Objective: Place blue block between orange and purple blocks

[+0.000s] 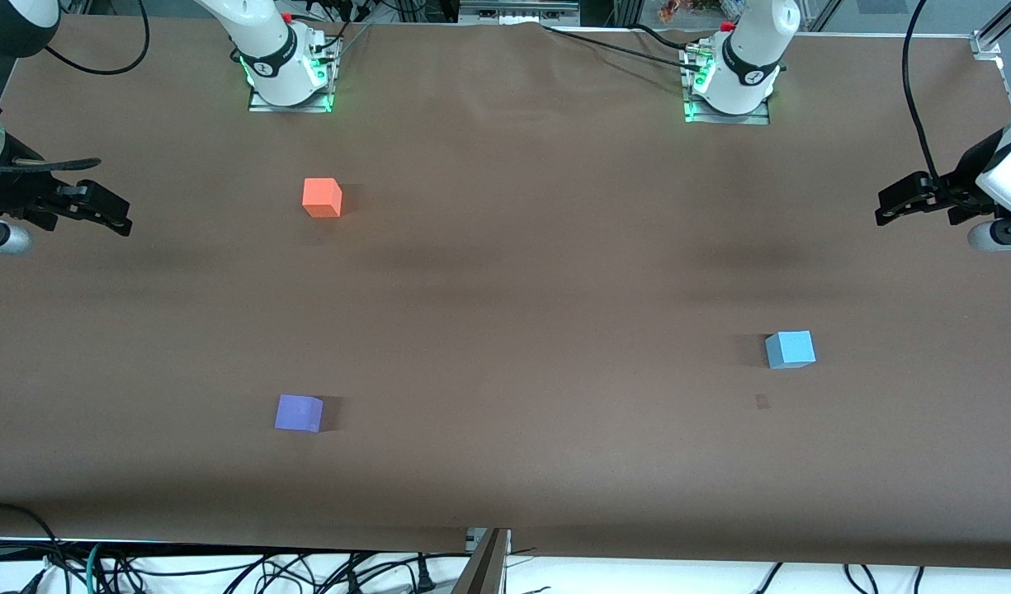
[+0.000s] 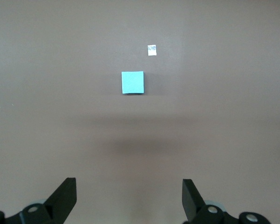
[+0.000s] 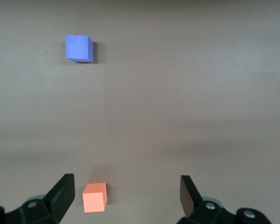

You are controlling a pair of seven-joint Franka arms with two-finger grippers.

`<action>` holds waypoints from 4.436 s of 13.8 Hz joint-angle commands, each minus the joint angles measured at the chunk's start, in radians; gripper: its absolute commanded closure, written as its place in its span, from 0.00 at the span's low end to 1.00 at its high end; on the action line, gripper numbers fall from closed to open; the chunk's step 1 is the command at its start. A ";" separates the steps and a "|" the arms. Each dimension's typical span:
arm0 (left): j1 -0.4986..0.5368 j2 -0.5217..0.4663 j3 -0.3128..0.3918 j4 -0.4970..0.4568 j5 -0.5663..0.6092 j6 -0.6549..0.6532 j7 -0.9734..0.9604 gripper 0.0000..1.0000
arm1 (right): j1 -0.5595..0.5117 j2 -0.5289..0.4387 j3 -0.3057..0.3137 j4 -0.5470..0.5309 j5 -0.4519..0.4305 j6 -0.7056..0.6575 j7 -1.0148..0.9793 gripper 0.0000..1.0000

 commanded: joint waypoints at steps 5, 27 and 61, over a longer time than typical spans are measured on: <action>-0.005 -0.031 -0.014 -0.015 -0.008 -0.001 0.011 0.00 | -0.010 0.008 0.005 0.022 0.018 -0.008 -0.010 0.00; 0.009 -0.009 -0.004 -0.015 -0.008 0.002 0.006 0.00 | -0.011 0.008 0.005 0.022 0.018 -0.006 -0.010 0.00; -0.012 0.374 -0.012 -0.008 0.078 0.246 -0.098 0.00 | -0.014 0.008 0.004 0.022 0.031 -0.006 -0.010 0.00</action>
